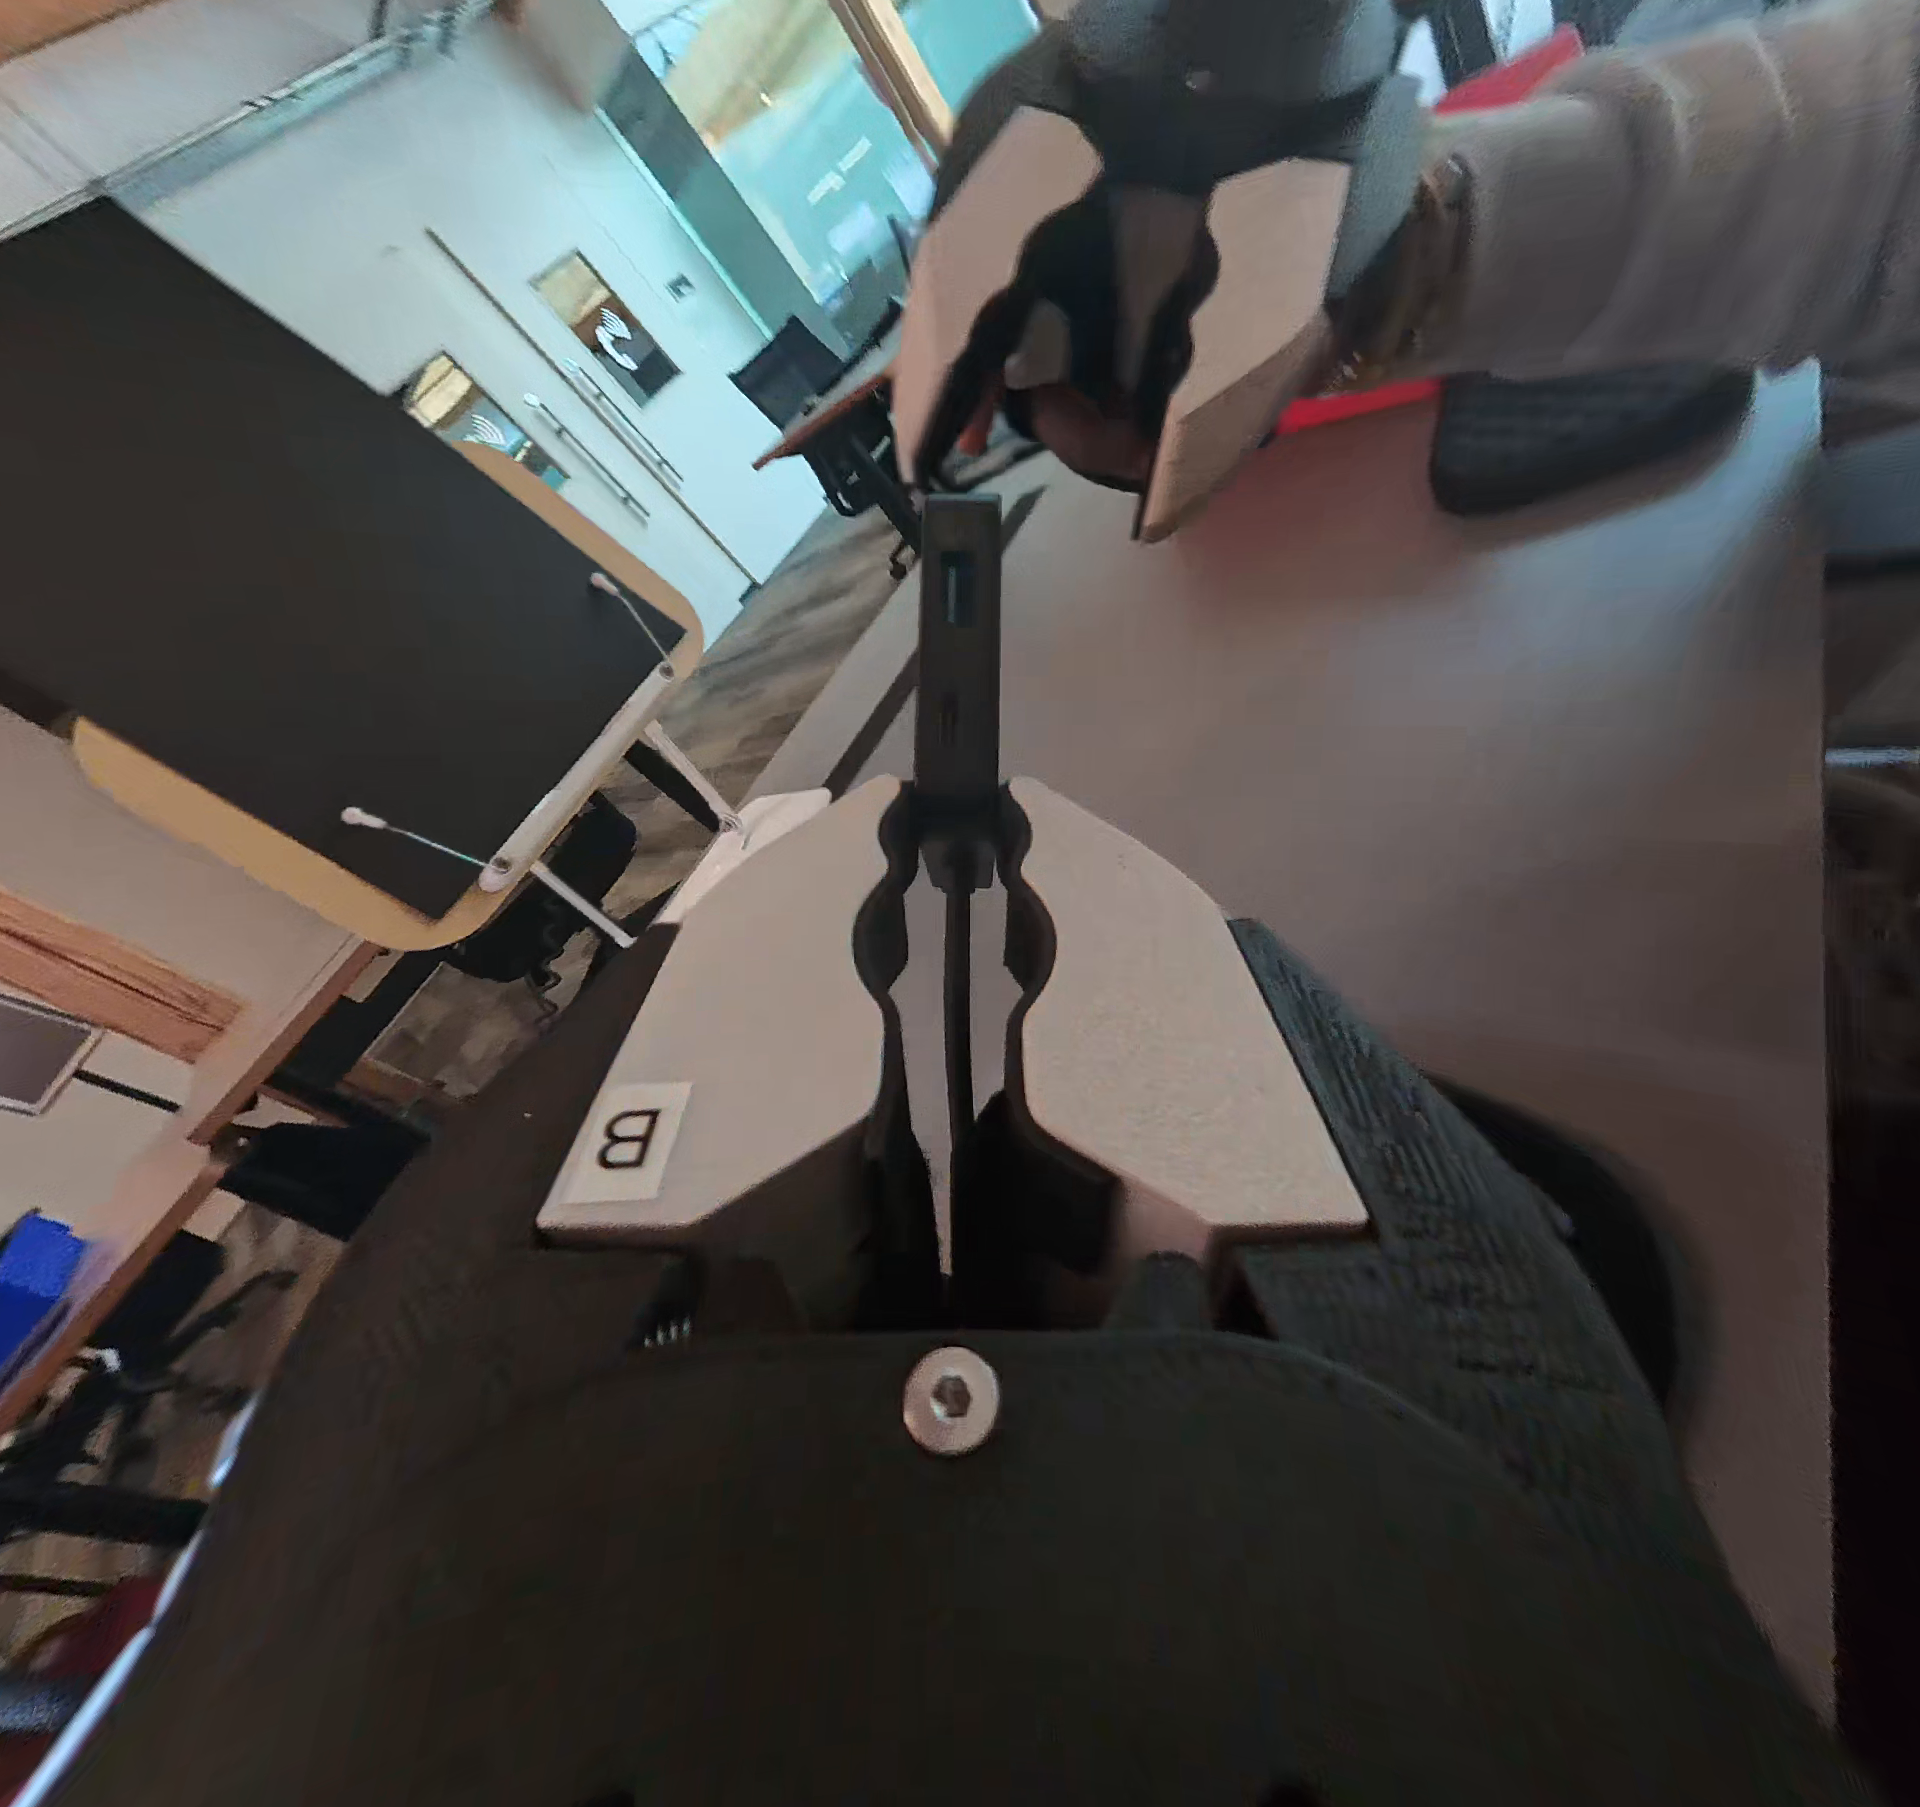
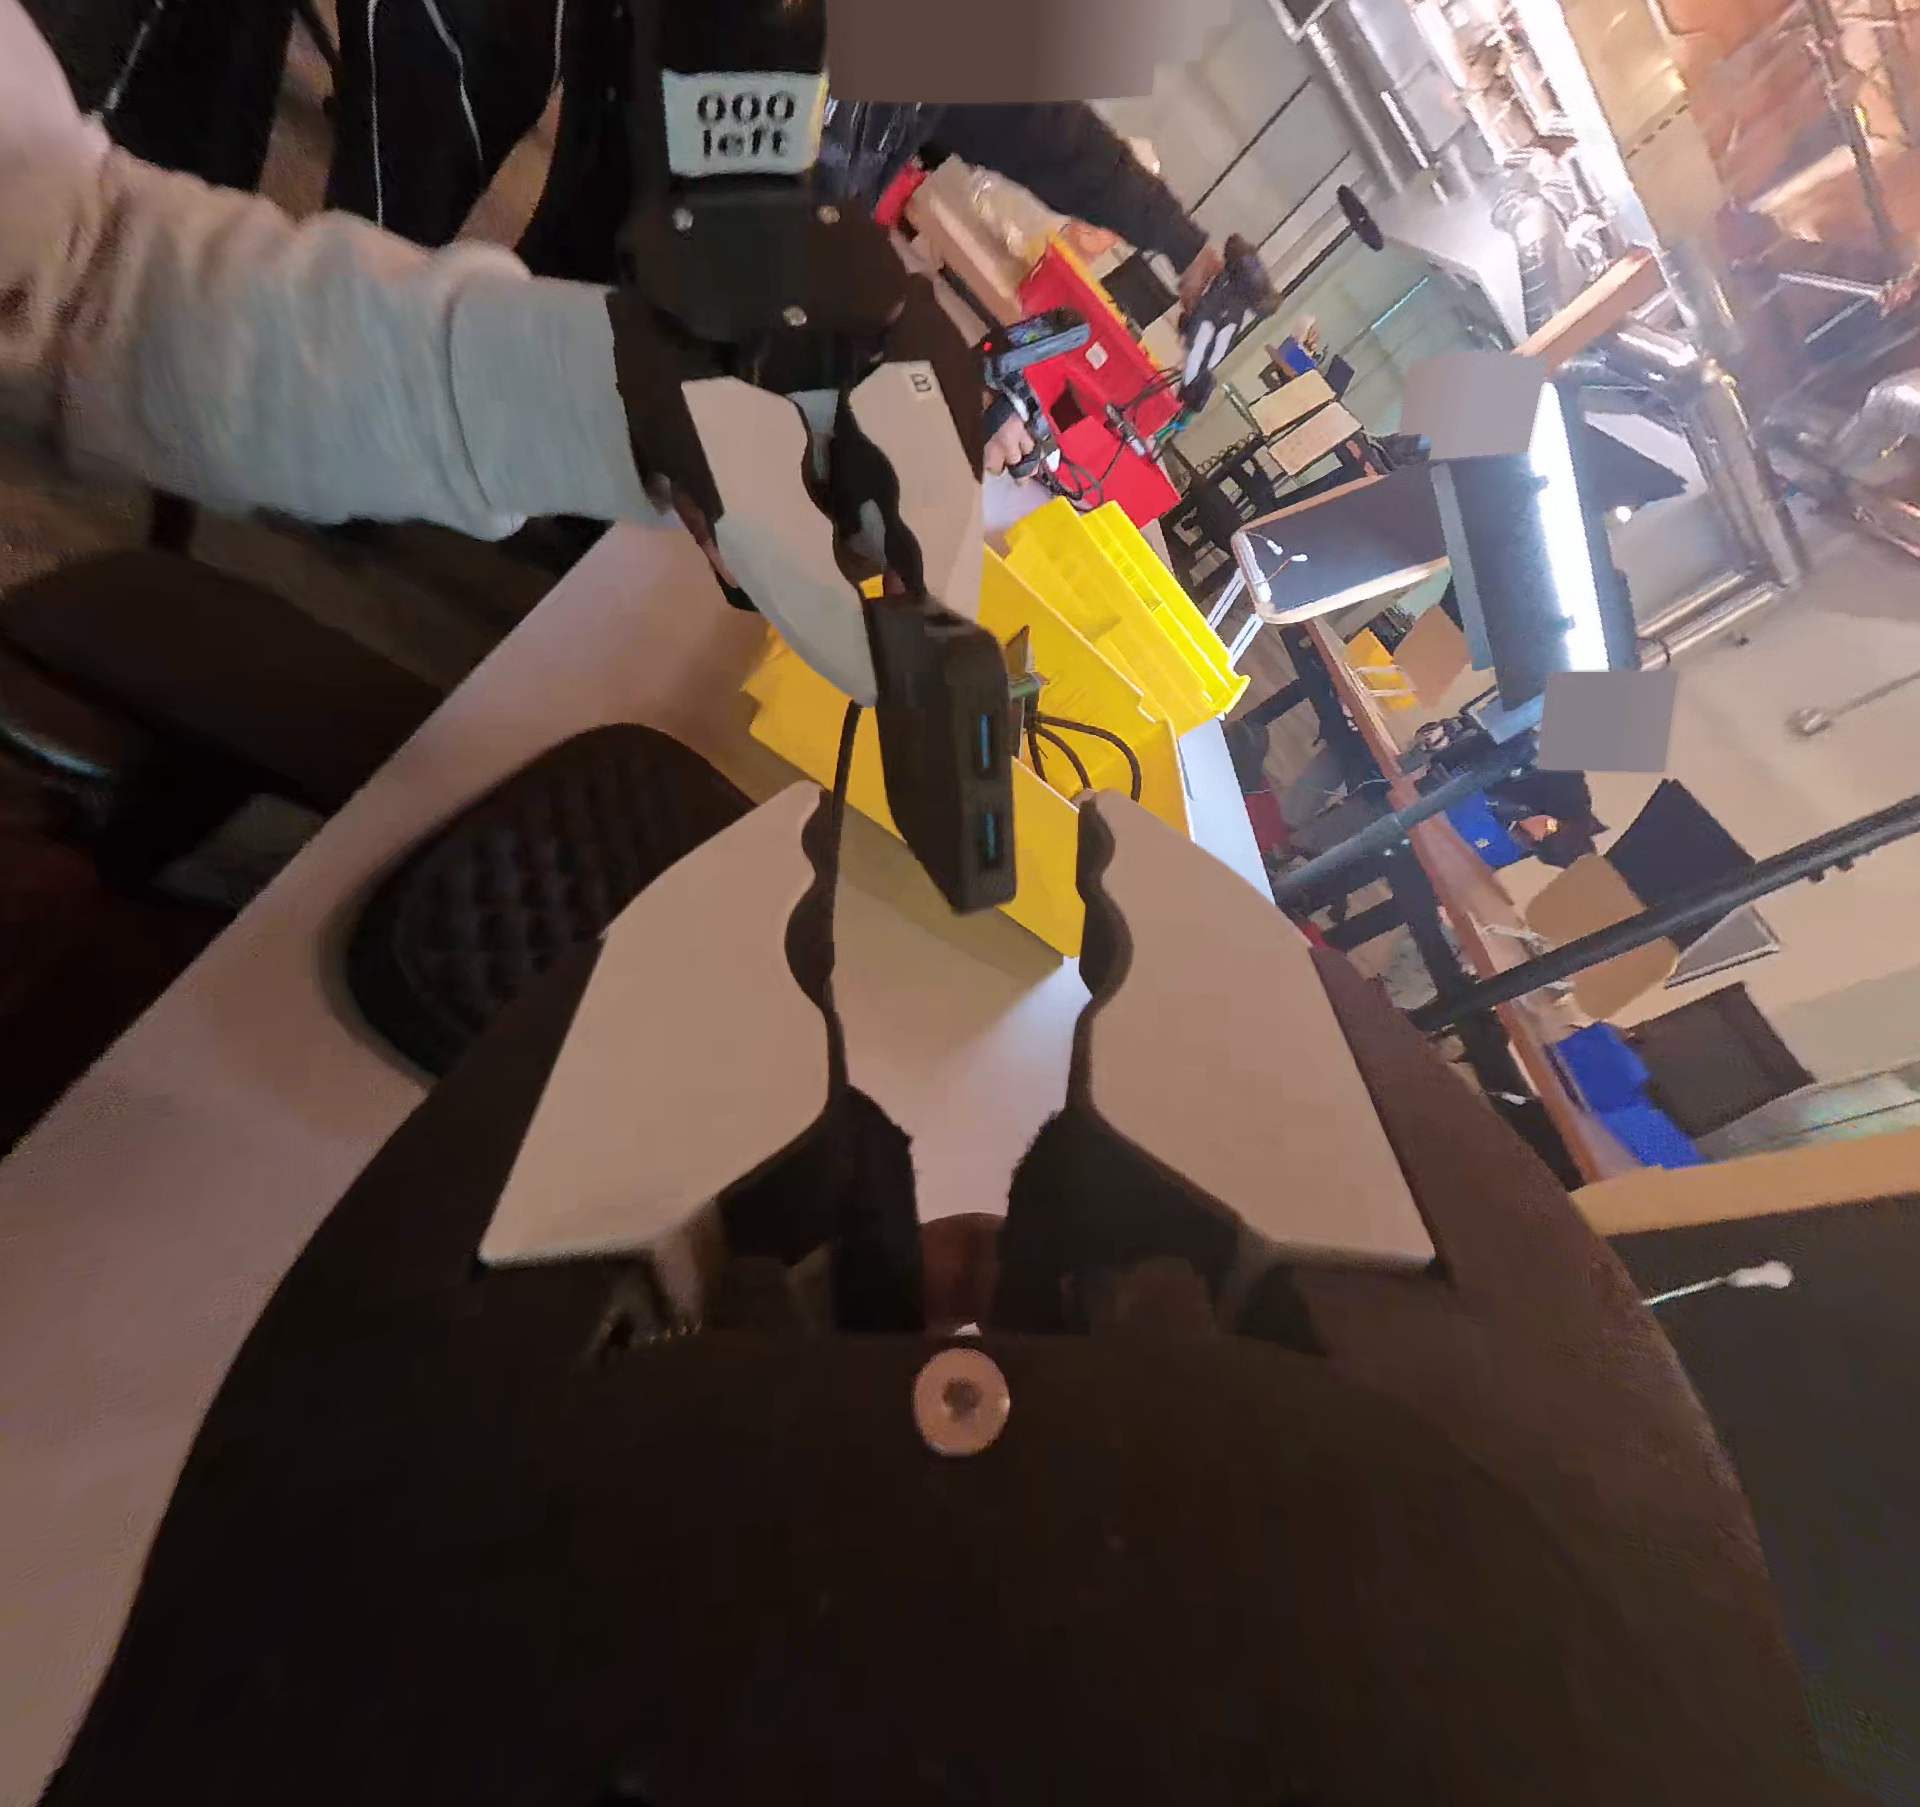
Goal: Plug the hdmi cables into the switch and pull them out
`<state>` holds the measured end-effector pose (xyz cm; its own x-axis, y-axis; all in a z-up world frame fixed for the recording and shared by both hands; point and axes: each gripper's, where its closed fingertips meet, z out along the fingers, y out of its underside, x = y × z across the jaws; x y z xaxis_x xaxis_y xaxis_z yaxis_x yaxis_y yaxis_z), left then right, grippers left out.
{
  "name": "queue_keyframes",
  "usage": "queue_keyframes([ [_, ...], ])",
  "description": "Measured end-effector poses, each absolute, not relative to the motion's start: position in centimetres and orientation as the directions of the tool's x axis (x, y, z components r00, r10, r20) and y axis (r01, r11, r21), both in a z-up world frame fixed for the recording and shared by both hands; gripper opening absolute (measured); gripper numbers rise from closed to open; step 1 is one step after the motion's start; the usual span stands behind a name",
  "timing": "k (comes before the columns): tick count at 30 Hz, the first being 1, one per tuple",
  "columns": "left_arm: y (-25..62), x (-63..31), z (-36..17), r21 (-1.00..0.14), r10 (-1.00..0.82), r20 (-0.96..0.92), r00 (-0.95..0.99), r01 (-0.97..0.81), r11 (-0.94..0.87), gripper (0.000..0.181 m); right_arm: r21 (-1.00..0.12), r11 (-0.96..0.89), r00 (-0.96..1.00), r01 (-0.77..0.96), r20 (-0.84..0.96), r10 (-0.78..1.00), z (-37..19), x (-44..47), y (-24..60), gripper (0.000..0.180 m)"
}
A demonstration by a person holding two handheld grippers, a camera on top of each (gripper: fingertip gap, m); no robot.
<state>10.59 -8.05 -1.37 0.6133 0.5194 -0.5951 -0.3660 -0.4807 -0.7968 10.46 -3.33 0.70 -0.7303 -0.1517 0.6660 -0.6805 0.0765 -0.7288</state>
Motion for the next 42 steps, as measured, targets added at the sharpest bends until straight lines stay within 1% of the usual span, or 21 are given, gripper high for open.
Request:
queue_keyframes([
  [2, -7.6, 10.9, -1.8, -0.764, 0.475, -0.63, 0.615, -0.378, -0.523, 0.013, -0.698, 0.087, -0.7, -0.711, 0.691, -0.183, 0.1, 10.9, -4.1, 0.042],
  [4, -7.0, 11.2, -1.8, -0.761, 0.46, -0.634, 0.621, -0.395, -0.515, 0.013, -0.683, 0.094, -0.685, -0.725, 0.698, -0.211, -0.6, 11.3, -4.5, 0.037],
  [7, -5.6, 12.1, -2.4, -0.755, 0.411, -0.64, 0.65, -0.432, -0.493, 0.013, -0.653, 0.082, -0.65, -0.753, 0.717, -0.252, -1.9, 11.9, -4.6, 0.016],
  [9, -5.3, 12.0, -2.8, -0.739, 0.413, -0.66, 0.627, -0.445, -0.506, 0.013, -0.63, 0.098, -0.629, -0.771, 0.728, -0.272, -2.5, 11.9, -4.2, 0.014],
  [11, -5.2, 11.5, -2.9, -0.742, 0.456, -0.663, 0.594, -0.437, -0.509, 0.016, -0.565, 0.118, -0.576, -0.817, 0.784, -0.231, -2.7, 11.5, -4.0, 0.014],
  [12, -5.0, 11.4, -3.1, -0.73, 0.463, -0.677, 0.572, -0.443, -0.521, 0.022, -0.511, 0.14, -0.53, -0.848, 0.822, -0.208, -2.9, 11.2, -4.0, 0.014],
  [14, -4.4, 11.2, -3.5, -0.668, 0.442, -0.738, 0.51, -0.463, -0.583, 0.028, -0.388, 0.22, -0.431, -0.895, 0.878, -0.207, -3.7, 10.5, -4.0, 0.014],
  [16, -3.9, 10.7, -4.0, -0.568, 0.399, -0.818, 0.414, -0.474, -0.673, 0.026, -0.288, 0.288, -0.361, -0.913, 0.899, -0.246, -4.7, 10.0, -4.1, 0.014],
  [17, -3.7, 10.4, -4.6, -0.514, 0.363, -0.851, 0.38, -0.462, -0.722, 0.016, -0.262, 0.304, -0.344, -0.916, 0.903, -0.259, -5.0, 10.0, -4.2, 0.014],
  [19, -3.9, 9.9, -5.1, -0.447, 0.327, -0.887, 0.325, -0.433, -0.782, 0.014, -0.237, 0.325, -0.332, -0.915, 0.902, -0.276, -5.3, 9.8, -4.3, 0.014],
  [20, -3.8, 10.0, -4.9, -0.456, 0.34, -0.884, 0.32, -0.441, -0.773, 0.014, -0.244, 0.315, -0.333, -0.917, 0.904, -0.269, -5.2, 9.9, -4.3, 0.014],
  [22, -3.9, 10.7, -4.2, -0.535, 0.408, -0.843, 0.349, -0.477, -0.697, 0.013, -0.307, 0.257, -0.365, -0.916, 0.905, -0.219, -4.3, 10.5, -4.3, 0.018],
  [23, -3.9, 11.2, -3.7, -0.592, 0.452, -0.806, 0.383, -0.495, -0.636, 0.013, -0.355, 0.217, -0.396, -0.909, 0.899, -0.187, -3.7, 10.9, -4.3, 0.021],
  [25, -4.1, 12.2, -2.7, -0.699, 0.524, -0.713, 0.466, -0.533, -0.477, 0.013, -0.504, 0.111, -0.515, -0.857, 0.846, -0.136, -2.3, 11.8, -4.0, 0.027],
  [28, -4.7, 13.9, -1.1, -0.8, 0.577, -0.556, 0.598, -0.574, -0.175, 0.013, -0.726, -0.039, -0.715, -0.687, 0.685, -0.144, -0.8, 12.3, -3.3, 0.032],
  [31, -5.4, 15.1, 0.2, -0.815, 0.572, -0.425, 0.702, -0.571, 0.095, 0.013, -0.865, -0.126, -0.835, -0.486, 0.502, -0.227, -0.7, 12.3, -3.5, 0.036],
  [33, -5.9, 15.3, 0.6, -0.801, 0.561, -0.362, 0.744, -0.556, 0.22, 0.013, -0.904, -0.112, -0.853, -0.412, 0.426, -0.302, -1.5, 12.9, -4.3, 0.043],
  [35, -6.2, 15.2, 0.6, -0.787, 0.545, -0.313, 0.778, -0.534, 0.31, 0.013, -0.92, -0.124, -0.854, -0.372, 0.392, -0.342, -1.4, 13.7, -5.2, 0.041],
  [38, -6.4, 15.0, 0.2, -0.774, 0.532, -0.278, 0.8, -0.515, 0.37, 0.013, -0.93, -0.146, -0.856, -0.336, 0.366, -0.365, -1.0, 14.6, -6.4, 0.018],
  [40, -6.8, 15.0, 0.1, -0.776, 0.528, -0.258, 0.809, -0.499, 0.385, 0.014, -0.92, -0.124, -0.842, -0.373, 0.391, -0.371, -1.1, 14.7, -6.8, 0.015],
  [42, -7.4, 14.3, -0.5, -0.815, 0.578, -0.262, 0.773, -0.498, 0.296, 0.017, -0.872, -0.059, -0.816, -0.485, 0.476, -0.329, -1.5, 14.1, -7.0, 0.015],
])
